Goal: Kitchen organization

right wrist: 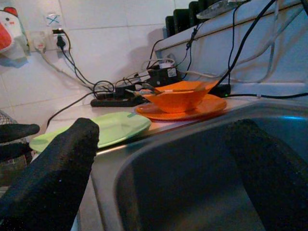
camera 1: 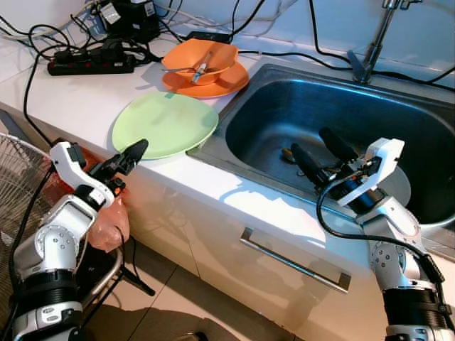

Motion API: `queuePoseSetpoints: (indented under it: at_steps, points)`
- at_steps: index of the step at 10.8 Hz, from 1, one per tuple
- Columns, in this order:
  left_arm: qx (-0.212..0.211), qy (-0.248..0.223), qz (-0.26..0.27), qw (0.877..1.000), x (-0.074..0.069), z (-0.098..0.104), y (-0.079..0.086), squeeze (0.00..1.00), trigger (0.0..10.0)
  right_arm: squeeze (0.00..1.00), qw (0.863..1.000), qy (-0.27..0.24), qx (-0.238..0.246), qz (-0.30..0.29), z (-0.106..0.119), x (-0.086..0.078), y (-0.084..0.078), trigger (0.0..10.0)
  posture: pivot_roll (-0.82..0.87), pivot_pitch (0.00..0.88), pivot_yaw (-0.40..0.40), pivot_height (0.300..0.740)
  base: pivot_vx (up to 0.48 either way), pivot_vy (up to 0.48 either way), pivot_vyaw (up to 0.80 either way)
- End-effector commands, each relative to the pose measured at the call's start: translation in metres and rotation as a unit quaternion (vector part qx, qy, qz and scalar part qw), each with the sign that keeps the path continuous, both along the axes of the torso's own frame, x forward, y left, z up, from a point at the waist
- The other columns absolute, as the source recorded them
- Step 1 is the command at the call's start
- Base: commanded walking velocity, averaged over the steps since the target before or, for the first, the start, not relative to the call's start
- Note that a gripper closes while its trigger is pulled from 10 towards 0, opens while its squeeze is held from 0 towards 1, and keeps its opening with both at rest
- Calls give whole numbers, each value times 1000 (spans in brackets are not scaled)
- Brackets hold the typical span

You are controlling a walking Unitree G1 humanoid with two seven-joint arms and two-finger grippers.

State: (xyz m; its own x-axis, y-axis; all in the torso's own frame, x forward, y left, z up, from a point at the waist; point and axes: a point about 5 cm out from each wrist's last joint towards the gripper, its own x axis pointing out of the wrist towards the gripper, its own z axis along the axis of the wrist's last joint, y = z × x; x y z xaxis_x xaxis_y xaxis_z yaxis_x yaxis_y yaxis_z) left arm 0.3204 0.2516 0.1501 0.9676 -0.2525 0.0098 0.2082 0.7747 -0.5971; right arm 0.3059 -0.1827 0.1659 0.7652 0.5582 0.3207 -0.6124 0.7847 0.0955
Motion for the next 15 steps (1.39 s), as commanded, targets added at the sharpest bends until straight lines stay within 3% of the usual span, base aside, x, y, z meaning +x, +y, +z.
queuePoseSetpoints:
  at_steps: [1,6,9,11,12,15]
  points:
    - [-6,-4,11,1000,3,5,3,0,10000,0,999,39,7,6,-22,-4,3,10000,41,95,123,740,0,0,0]
    - [-12,-12,28,999,13,18,-1,0,10000,0,999,40,5,4,-22,-4,3,10000,33,93,123,740,0,0,0]
    - [-5,27,54,998,21,17,-6,0,10000,0,999,40,4,5,-22,-5,3,10000,32,92,123,740,0,0,0]
    - [-4,57,64,996,25,12,-16,0,10000,0,999,40,3,6,-21,-5,3,10000,30,106,119,740,0,0,0]
    - [-6,61,54,997,26,13,-27,0,10000,0,999,40,2,6,-21,-5,3,10000,30,111,118,740,0,0,0]
    - [4,64,48,997,30,19,-38,0,10000,0,999,41,-1,8,-21,-5,4,10000,31,118,120,740,0,0,0]
